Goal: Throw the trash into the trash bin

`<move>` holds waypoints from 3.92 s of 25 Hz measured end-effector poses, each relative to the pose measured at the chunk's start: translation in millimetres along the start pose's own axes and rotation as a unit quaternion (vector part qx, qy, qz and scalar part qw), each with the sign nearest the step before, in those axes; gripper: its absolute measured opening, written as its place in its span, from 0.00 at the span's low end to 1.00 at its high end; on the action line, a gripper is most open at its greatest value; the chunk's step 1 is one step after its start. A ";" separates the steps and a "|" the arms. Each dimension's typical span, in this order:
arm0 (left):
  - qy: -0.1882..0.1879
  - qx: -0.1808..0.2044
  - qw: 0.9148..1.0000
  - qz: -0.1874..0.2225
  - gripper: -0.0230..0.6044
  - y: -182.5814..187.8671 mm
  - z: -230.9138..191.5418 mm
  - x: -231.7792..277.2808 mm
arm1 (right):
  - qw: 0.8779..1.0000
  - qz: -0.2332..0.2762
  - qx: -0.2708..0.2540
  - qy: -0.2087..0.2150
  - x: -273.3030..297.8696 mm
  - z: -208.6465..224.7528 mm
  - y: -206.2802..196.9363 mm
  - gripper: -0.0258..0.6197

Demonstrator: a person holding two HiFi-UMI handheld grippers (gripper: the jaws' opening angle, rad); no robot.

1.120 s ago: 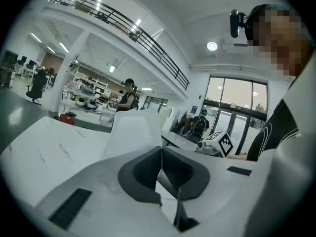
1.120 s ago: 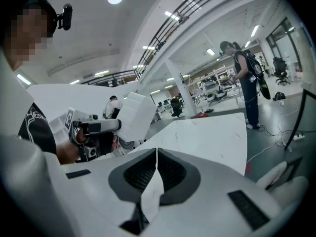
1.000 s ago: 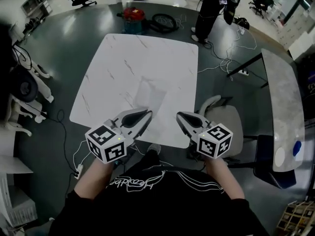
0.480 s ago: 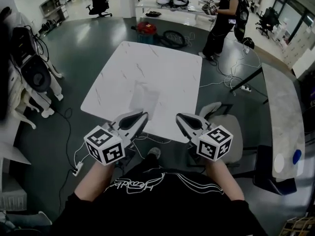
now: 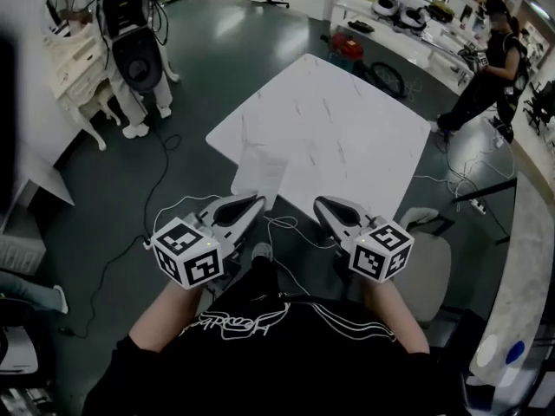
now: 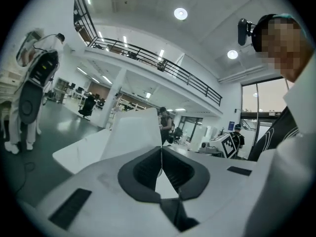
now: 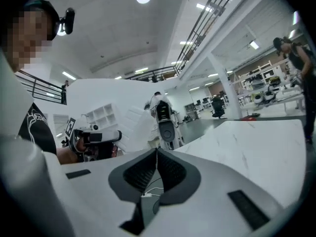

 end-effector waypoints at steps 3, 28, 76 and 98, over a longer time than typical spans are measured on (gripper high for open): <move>0.052 -0.009 0.999 0.005 0.05 -7.6 -15.1 -30.9 | 0.999 -0.017 0.002 0.049 35.6 -10.0 -8.3 0.09; 0.267 -0.212 0.938 -0.060 0.05 -170.2 -244.4 -137.3 | 0.955 -0.252 0.103 0.121 280.5 7.1 -196.0 0.09; 0.231 -0.299 0.848 -0.371 0.52 -508.9 -396.8 -108.1 | 0.854 -0.485 0.134 0.131 296.0 28.9 -446.0 0.09; 0.305 -0.266 0.905 -0.129 0.04 -341.3 -298.1 -165.0 | 0.921 -0.327 0.076 0.196 290.1 -19.2 -283.9 0.09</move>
Point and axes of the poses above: the fingertips, and each gripper's own axes: x forward along the fingers, z to its right, y out of its top, the point moved 9 cm from there along -x, backward along the fingers, and after that the axes turned 6 degrees about z, right-handed, at the moved point
